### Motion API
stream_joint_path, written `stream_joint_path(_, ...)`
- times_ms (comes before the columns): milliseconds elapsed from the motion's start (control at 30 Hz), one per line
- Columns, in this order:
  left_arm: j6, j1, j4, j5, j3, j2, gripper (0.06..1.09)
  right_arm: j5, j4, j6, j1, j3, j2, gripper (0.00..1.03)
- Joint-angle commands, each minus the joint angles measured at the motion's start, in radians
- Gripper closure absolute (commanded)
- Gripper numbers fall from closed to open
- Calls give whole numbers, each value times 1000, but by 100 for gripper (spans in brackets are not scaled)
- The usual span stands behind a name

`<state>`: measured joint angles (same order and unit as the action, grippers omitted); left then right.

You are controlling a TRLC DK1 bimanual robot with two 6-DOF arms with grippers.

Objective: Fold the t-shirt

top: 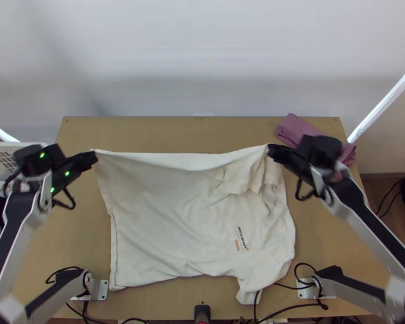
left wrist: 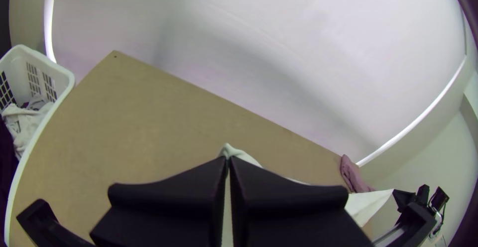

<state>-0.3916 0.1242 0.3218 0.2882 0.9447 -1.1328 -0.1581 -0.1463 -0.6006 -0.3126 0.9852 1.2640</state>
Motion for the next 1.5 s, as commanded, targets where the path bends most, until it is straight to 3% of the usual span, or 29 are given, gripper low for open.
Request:
stream_joint_path(0,10,23,-38,5,89,-137,105,-6,30,-24,18,112,130,100)
stream_joint_path(467,31,49,-64,-7,490,-645,105,-4,31,-16,63,468,575,100)
stream_joint_path(767,16,35,26,-29,783,-904,105,11,31,-10,64,693,781,100)
stream_joint_path(1267,-58,-21,43,-30,896,-1009,105,38,31,-16,56,902,963,100)
stream_joint_path(1300,-59,-21,45,-32,899,-1009,99,40,31,-16,56,903,960,100)
stream_joint_path(1333,-66,-21,53,-34,904,-1007,83,42,31,-16,56,903,954,98)
stream_joint_path(1433,-62,-18,134,-26,931,-1006,27,57,25,-19,52,869,910,60)
stream_joint_path(1467,-39,-18,163,-26,941,-1004,16,57,24,-19,50,854,893,50)
